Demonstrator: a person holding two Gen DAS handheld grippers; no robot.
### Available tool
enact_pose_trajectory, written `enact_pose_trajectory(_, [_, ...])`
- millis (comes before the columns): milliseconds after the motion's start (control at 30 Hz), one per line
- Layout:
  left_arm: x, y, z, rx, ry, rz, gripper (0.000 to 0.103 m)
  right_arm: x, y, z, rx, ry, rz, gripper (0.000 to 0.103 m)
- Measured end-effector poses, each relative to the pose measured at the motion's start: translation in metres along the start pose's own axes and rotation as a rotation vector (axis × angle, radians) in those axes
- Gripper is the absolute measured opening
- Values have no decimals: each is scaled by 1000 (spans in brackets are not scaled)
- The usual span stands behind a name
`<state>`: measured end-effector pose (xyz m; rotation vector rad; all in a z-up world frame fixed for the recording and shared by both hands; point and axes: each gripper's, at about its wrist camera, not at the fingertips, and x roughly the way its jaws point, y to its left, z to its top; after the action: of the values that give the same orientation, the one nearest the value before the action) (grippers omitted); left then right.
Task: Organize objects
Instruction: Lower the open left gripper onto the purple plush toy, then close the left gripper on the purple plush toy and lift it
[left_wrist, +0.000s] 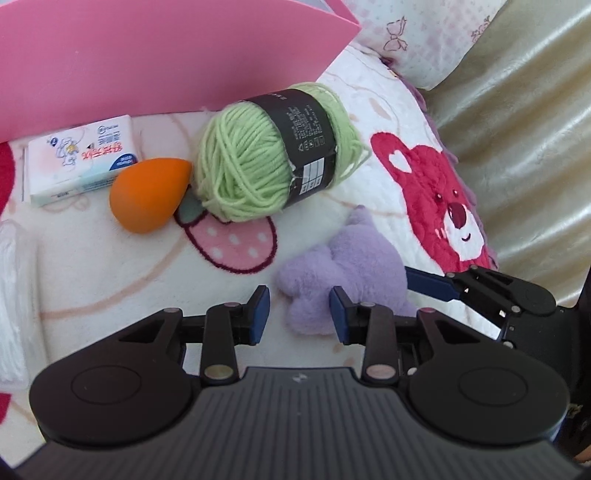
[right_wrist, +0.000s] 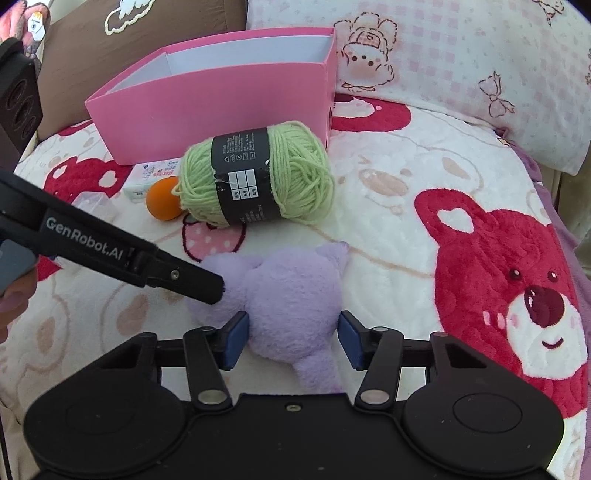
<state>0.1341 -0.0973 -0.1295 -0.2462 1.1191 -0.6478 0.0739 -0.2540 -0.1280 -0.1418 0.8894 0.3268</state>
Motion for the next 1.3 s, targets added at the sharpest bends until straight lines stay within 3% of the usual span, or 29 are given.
enact_pose_trajectory(100, [1, -4, -1, 33, -5, -25, 24, 2, -3, -1, 18, 8, 7, 56])
enact_pose_trajectory(367, [7, 4, -4, -25, 1, -26, 26, 9, -7, -5, 58, 34, 28, 55])
enact_pose_trajectory(600, [3, -3, -5, 7, -2, -70, 24, 10, -2, -8, 34, 46, 13, 54])
enact_pose_trajectory(800, [-2, -9, -11, 51, -12, -52, 24, 7, 0, -7, 32, 47, 12, 53])
enact_pose_trajectory(1300, [-31, -11, -21, 54, -1, -48, 25, -12, 22, -4, -14, 59, 39, 55])
